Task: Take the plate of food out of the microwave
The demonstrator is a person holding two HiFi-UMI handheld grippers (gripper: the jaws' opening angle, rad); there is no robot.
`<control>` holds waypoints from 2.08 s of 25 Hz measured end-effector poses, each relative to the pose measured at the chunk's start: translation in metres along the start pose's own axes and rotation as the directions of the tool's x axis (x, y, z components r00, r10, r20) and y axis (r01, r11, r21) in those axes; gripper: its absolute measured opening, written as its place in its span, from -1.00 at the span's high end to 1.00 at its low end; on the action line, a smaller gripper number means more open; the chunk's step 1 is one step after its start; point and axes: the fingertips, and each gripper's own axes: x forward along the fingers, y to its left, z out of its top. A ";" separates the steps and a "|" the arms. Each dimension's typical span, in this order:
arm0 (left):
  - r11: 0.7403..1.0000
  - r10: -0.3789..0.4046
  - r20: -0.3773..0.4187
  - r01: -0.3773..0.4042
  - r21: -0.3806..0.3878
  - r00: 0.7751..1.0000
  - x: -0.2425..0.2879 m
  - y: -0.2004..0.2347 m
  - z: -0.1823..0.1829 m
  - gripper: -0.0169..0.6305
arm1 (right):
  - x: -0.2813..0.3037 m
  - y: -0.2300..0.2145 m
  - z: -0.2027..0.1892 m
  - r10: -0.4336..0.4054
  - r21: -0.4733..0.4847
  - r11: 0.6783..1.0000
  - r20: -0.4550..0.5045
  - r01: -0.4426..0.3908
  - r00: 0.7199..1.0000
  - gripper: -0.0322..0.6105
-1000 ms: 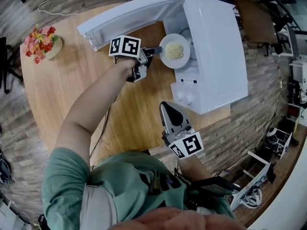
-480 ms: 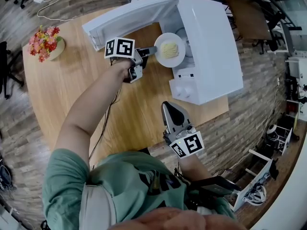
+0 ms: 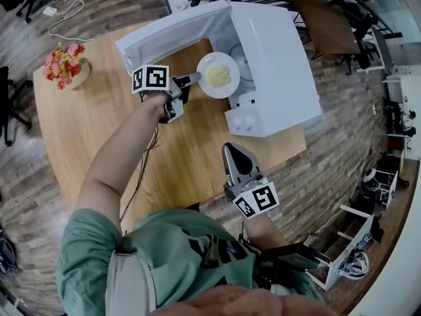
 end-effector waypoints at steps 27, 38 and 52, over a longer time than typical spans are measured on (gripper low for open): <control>0.995 0.101 0.293 -0.095 -0.033 0.951 -0.127 -0.078 -0.108 0.92 | -0.142 -0.018 0.020 0.059 0.002 0.998 0.050 -0.060 0.997 0.88; 0.984 0.178 0.462 -0.160 -0.077 0.869 -0.197 -0.104 -0.186 0.92 | -0.208 -0.021 0.013 0.153 -0.021 0.988 0.044 -0.152 0.987 0.88; 0.977 0.203 0.612 -0.203 -0.069 0.764 -0.335 -0.120 -0.208 0.92 | -0.167 0.045 0.025 0.292 -0.088 0.954 0.052 -0.287 0.955 0.88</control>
